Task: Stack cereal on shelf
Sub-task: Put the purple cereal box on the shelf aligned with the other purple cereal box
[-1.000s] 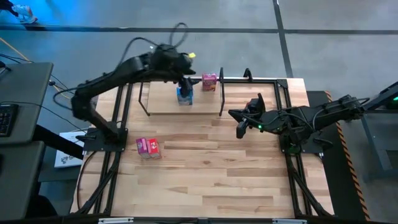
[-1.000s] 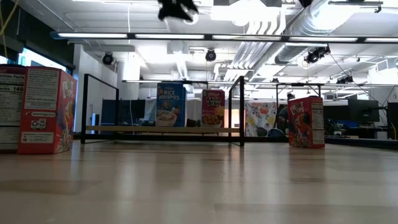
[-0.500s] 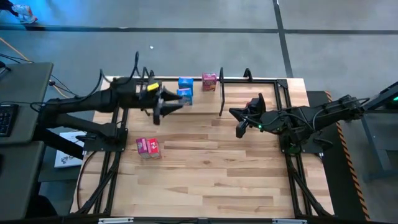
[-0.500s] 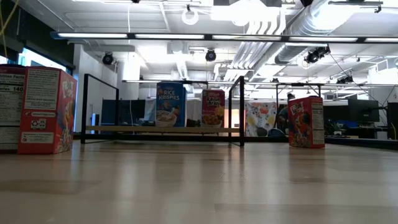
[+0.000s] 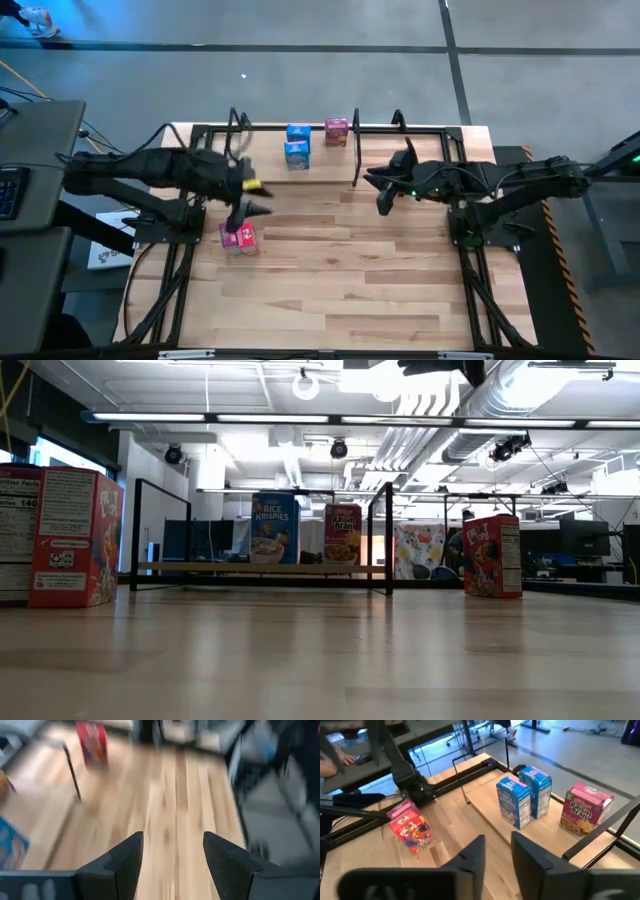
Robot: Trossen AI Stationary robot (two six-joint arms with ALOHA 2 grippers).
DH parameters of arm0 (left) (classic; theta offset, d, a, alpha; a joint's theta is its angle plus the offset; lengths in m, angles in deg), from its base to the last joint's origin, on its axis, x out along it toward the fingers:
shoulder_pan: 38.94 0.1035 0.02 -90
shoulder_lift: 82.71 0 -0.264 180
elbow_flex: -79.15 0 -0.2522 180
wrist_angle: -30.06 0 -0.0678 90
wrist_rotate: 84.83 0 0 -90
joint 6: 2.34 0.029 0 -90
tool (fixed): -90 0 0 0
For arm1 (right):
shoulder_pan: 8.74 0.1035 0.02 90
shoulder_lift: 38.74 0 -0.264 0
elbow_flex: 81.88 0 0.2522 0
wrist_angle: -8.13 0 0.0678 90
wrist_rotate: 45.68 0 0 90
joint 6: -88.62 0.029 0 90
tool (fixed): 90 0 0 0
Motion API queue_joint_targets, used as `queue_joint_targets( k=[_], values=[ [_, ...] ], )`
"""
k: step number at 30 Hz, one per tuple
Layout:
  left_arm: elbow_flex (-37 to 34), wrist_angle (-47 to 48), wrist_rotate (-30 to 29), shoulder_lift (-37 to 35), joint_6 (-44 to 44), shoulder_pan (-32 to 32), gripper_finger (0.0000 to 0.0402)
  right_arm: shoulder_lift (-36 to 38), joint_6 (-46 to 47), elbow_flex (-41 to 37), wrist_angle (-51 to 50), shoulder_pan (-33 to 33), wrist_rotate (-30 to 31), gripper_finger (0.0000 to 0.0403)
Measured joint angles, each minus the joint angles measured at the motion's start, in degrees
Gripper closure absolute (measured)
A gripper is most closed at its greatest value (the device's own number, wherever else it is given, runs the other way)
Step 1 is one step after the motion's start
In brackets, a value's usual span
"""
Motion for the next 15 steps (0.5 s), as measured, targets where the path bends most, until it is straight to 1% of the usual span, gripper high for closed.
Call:
queue_joint_targets(
  k=[3,5,9,11,13,15],
  values=[
    [2.8,11.15,-0.04,1.87,3.48,-4.35,0.0204,0.0,-0.01,0.0,-0.14,-1.39,-1.08,0.0277],
    [3.09,17.71,0.0,2.98,5.59,-7.3,0.0204,0.0,-0.21,0.0,-0.15,-2.01,-1.13,0.0253],
    [2.68,28.26,-0.14,5.16,10.19,-13.2,0.02,0.0,1.79,0.0,-0.13,-2.98,-1.18,0.0221],
    [1.07,30.27,-0.28,5.69,10.47,-15.64,0.0196,0.0,2.94,0.0,-0.13,-3.18,-1.2,0.0215],
    [-1.33,30.44,-0.32,5.71,10.13,-17.86,0.0193,0.0,3.83,0.0,-0.12,-3.17,-1.18,0.0214],
    [-4.36,30.5,-0.41,5.33,11.65,-19.73,0.0192,0.0,4.92,0.0,-0.13,-3.17,-1.2,0.0213]
  ],
)
